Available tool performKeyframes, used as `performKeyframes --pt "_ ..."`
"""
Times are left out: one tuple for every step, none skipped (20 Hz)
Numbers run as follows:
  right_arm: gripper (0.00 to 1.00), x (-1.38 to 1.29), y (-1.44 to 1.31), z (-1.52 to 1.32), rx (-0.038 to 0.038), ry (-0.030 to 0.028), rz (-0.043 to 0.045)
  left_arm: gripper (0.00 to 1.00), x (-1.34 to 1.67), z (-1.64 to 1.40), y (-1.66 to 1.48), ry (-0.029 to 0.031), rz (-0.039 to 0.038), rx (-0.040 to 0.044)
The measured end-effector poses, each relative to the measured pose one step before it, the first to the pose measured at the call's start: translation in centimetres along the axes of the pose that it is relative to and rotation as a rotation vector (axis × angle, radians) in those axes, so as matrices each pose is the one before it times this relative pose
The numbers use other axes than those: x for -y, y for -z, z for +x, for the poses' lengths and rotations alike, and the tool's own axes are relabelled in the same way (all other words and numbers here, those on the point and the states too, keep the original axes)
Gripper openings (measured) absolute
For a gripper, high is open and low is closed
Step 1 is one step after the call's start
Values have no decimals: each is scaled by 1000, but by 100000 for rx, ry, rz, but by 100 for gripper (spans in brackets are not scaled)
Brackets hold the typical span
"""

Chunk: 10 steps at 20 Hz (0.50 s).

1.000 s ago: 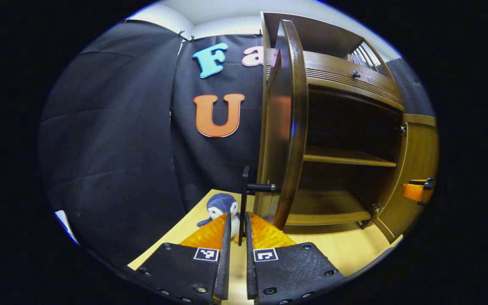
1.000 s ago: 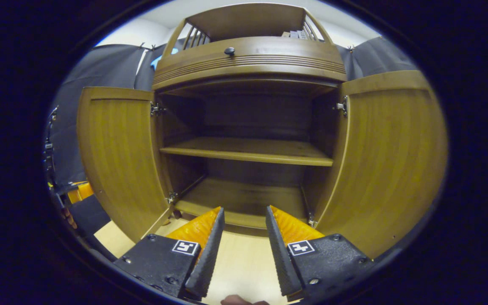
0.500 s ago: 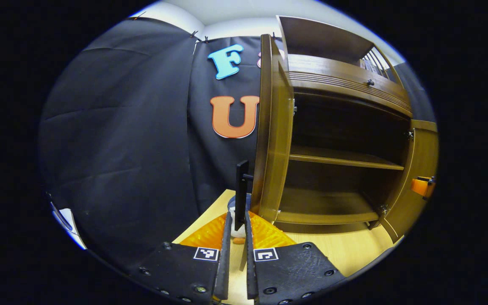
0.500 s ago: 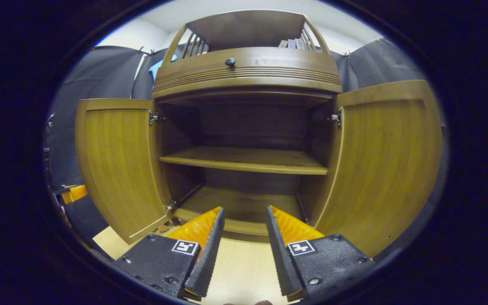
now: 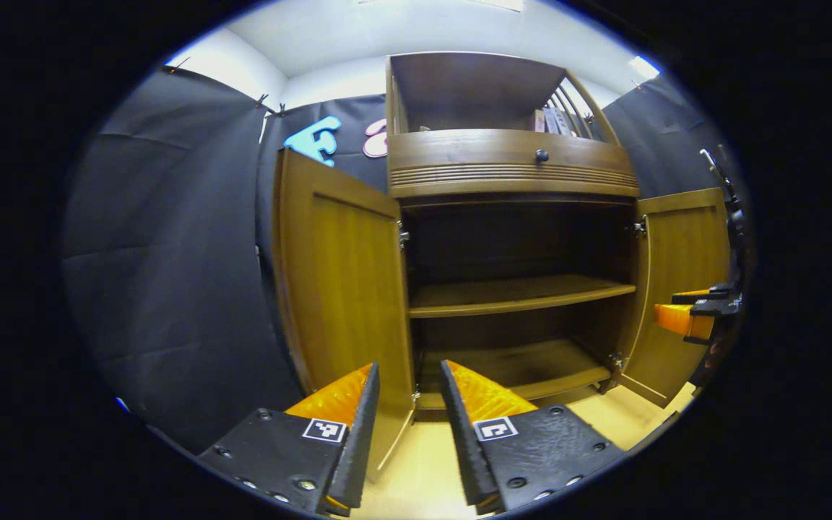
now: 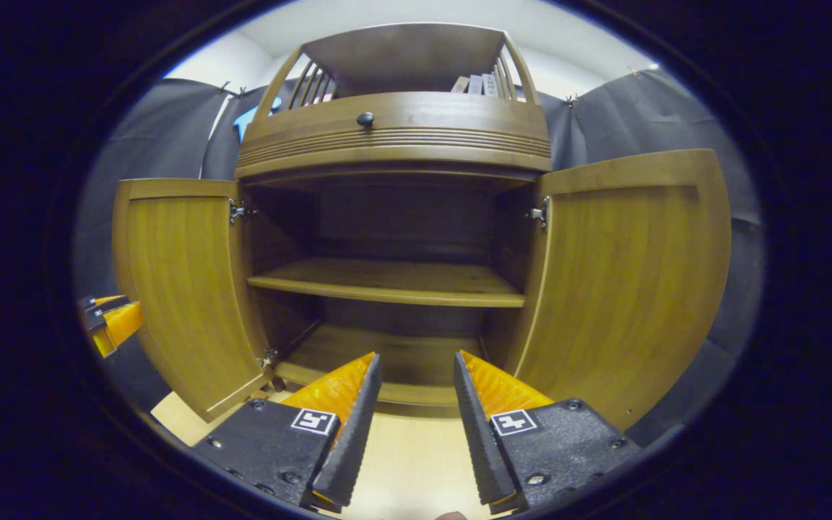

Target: Open the right door of the double-door shoe cabinet with the right hand, and open the left door with the left hand.

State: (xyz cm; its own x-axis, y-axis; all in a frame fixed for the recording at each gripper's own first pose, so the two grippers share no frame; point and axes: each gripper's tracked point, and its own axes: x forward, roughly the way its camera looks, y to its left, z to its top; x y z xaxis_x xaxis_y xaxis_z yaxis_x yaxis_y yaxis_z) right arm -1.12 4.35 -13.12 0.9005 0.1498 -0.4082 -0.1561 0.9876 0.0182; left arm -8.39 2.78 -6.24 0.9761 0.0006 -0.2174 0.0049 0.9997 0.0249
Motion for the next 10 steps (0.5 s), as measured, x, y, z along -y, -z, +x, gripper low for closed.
performKeyframes --pt "64 120 -389 -182 1018 279 295 59 853 257 -332 1674 -986 698" --pt "67 334 -293 -238 1200 591 -99 61 893 169 -271 1818 -777 689" --pt "64 321 -534 -259 1863 751 -438 65 811 200 -360 1788 -322 733" --pt "65 260 -374 8 1341 409 -586 66 789 144 -270 1804 -100 722" --pt "69 204 -269 -72 788 408 -473 67 538 127 -371 1117 145 875" --pt "69 166 -305 -173 736 -102 -598 67 657 134 -183 1204 -195 575" --pt "66 145 -183 -90 301 371 -624 80 644 135 -161 939 -254 239" --pt "66 291 -200 -185 762 666 -239 82 442 118 -132 687 -308 556" --pt "66 -55 -284 -118 705 -598 278 80 430 175 -279 641 -206 724" --pt "70 172 -103 -74 13 352 263 79 432 160 -323 573 -335 826"
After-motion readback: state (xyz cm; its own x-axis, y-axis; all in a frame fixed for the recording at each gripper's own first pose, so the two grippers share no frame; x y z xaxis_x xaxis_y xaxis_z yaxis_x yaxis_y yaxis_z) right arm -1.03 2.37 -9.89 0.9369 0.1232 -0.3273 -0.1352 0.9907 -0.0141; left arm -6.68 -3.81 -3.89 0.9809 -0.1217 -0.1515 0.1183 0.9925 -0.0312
